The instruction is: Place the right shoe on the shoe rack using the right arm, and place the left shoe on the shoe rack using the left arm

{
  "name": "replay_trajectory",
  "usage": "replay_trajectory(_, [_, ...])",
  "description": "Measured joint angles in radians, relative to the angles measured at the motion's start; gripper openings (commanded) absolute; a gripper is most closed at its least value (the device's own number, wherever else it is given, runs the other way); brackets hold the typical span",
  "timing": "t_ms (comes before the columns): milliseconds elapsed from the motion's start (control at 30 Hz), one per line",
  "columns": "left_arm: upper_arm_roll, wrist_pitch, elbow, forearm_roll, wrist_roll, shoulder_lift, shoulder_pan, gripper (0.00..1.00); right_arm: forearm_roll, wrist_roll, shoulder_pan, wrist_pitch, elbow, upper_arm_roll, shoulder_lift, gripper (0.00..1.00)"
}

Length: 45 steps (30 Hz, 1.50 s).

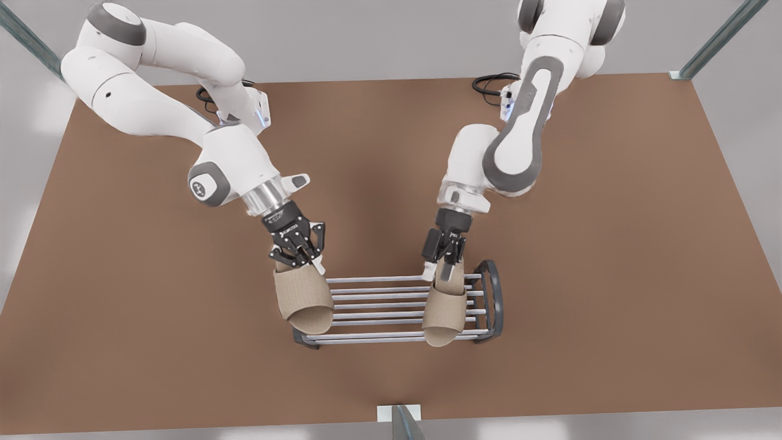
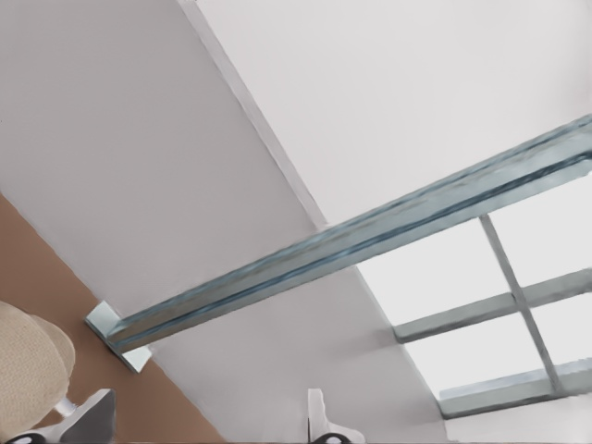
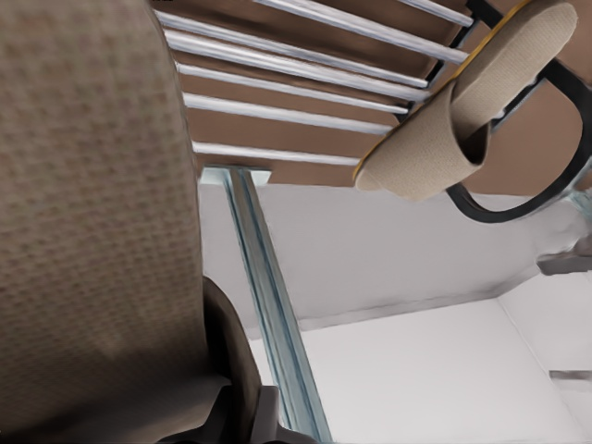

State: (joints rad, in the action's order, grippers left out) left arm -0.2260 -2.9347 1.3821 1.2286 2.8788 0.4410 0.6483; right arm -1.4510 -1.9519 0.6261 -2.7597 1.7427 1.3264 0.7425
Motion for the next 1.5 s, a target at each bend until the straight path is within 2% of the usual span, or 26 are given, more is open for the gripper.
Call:
replay_trajectory(33, [0.047, 0.187, -0.187, -0.35, -0.049, 0.006, -0.111, 1.0, 0.025, 0.012, -0.08, 0.015, -0.043, -0.058, -0.001, 0.21])
replay_trajectory(67, [0.071, 0.371, -0.308, -0.639, -0.116, -0.019, -0.233, 1.0, 0.043, 0.027, -0.153, 0.028, -0.076, -0.115, -0.002, 0.21])
replay_trajectory(133, [0.085, 0.712, -0.43, -1.03, -0.297, -0.078, -0.428, 1.0, 0.069, 0.062, -0.295, 0.05, -0.147, -0.234, -0.002, 0.21])
replay_trajectory(233, [0.094, 1.111, -0.408, -1.239, -0.659, -0.105, -0.527, 1.0, 0.091, 0.117, -0.457, 0.072, -0.22, -0.38, 0.001, 0.21])
replay_trajectory(333, [0.179, 1.32, -0.123, -1.246, -1.024, -0.222, -0.534, 1.0, 0.1, 0.18, -0.548, 0.089, -0.232, -0.464, 0.005, 0.21])
replay_trajectory(433, [0.21, 1.354, 0.072, -1.236, -1.34, -0.263, -0.52, 1.0, 0.103, 0.235, -0.601, 0.1, -0.234, -0.519, 0.008, 0.21])
replay_trajectory(600, [0.209, 1.359, 0.135, -1.212, -1.817, -0.244, -0.534, 1.0, 0.101, 0.318, -0.702, 0.108, -0.262, -0.629, 0.027, 0.22])
replay_trajectory(633, [0.208, 1.36, 0.136, -1.209, -1.899, -0.242, -0.535, 1.0, 0.1, 0.334, -0.719, 0.108, -0.265, -0.647, 0.03, 0.41])
replay_trajectory(700, [0.208, 1.362, 0.136, -1.204, -2.05, -0.241, -0.537, 1.0, 0.099, 0.361, -0.741, 0.106, -0.267, -0.669, 0.037, 0.61])
replay_trajectory(733, [0.208, 1.363, 0.136, -1.202, -2.12, -0.241, -0.537, 1.0, 0.1, 0.374, -0.747, 0.104, -0.268, -0.674, 0.042, 0.79])
replay_trajectory(800, [0.208, 1.364, 0.136, -1.2, -2.248, -0.241, -0.536, 1.0, 0.103, 0.398, -0.753, 0.099, -0.268, -0.678, 0.048, 0.89])
replay_trajectory(933, [0.208, 1.365, 0.135, -1.198, -2.465, -0.241, -0.535, 1.0, 0.136, 0.439, -0.766, 0.098, -0.268, -0.681, 0.047, 0.93])
replay_trajectory(1133, [0.208, 1.366, 0.134, -1.197, -2.711, -0.242, -0.535, 1.0, 0.18, 0.487, -0.762, 0.103, -0.244, -0.679, 0.033, 0.93])
replay_trajectory(1267, [0.208, 1.366, 0.134, -1.197, -2.835, -0.242, -0.535, 1.0, 0.261, 0.511, -0.76, 0.106, -0.206, -0.669, -0.063, 1.0])
replay_trajectory(1367, [0.208, 1.366, 0.134, -1.197, -2.911, -0.242, -0.535, 1.0, 0.513, 0.526, -0.743, 0.118, -0.189, -0.673, -0.266, 1.0])
replay_trajectory(1467, [0.209, 1.366, 0.134, -1.197, -2.976, -0.244, -0.534, 1.0, 0.856, 0.572, -0.751, 0.318, -0.327, -0.629, -0.439, 1.0])
replay_trajectory(1500, [0.209, 1.366, 0.134, -1.197, -2.995, -0.245, -0.533, 1.0, 0.999, 0.599, -0.75, 0.415, -0.373, -0.712, -0.475, 1.0])
